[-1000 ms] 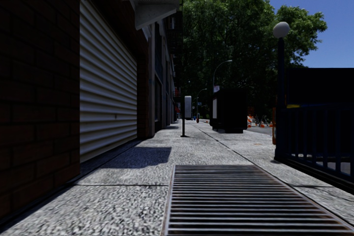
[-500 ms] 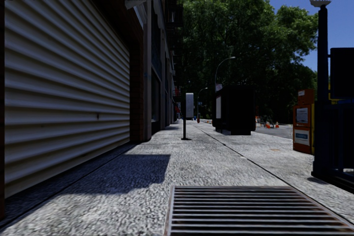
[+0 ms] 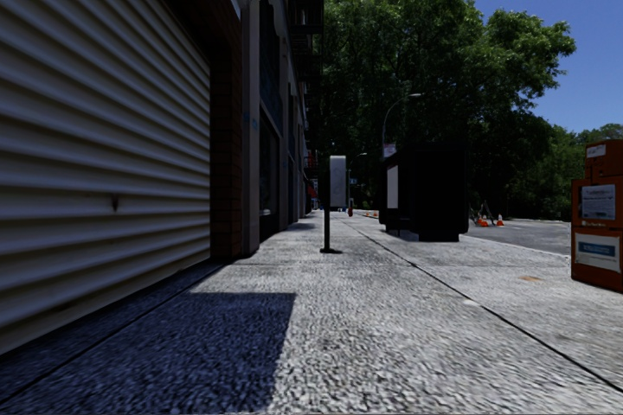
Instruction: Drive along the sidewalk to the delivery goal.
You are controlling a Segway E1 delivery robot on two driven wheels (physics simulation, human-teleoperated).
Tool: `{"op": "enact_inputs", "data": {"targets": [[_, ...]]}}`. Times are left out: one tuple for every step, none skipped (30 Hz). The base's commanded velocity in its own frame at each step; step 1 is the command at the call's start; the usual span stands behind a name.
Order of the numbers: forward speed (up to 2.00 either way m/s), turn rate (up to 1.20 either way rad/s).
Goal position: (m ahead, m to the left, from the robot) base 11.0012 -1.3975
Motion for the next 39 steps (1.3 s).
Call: {"op": "enact_inputs", "data": {"targets": [[2.00,0.00],[2.00,0.00],[2.00,0.00],[2.00,0.00],[2.00,0.00],[2.00,0.00],[2.00,0.00],[2.00,0.00],[2.00,0.00],[2.00,0.00],[2.00,0.00],[2.00,0.00],[2.00,0.00],[2.00,0.00],[2.00,0.00],[2.00,0.00],[2.00,0.00],[2.00,0.00],[2.00,0.00],[2.00,0.00],[2.00,0.00],[2.00,0.00],[2.00,0.00],[2.00,0.00],[2.00,0.00],[2.00,0.00],[2.00,0.00],[2.00,0.00],[2.00,0.00],[2.00,0.00],[2.00,0.00],[2.00,0.00],[2.00,0.28],[2.00,0.55],[2.00,0.67],[2.00,0.67],[2.00,0.70],[2.00,0.69],[2.00,0.21]]}}
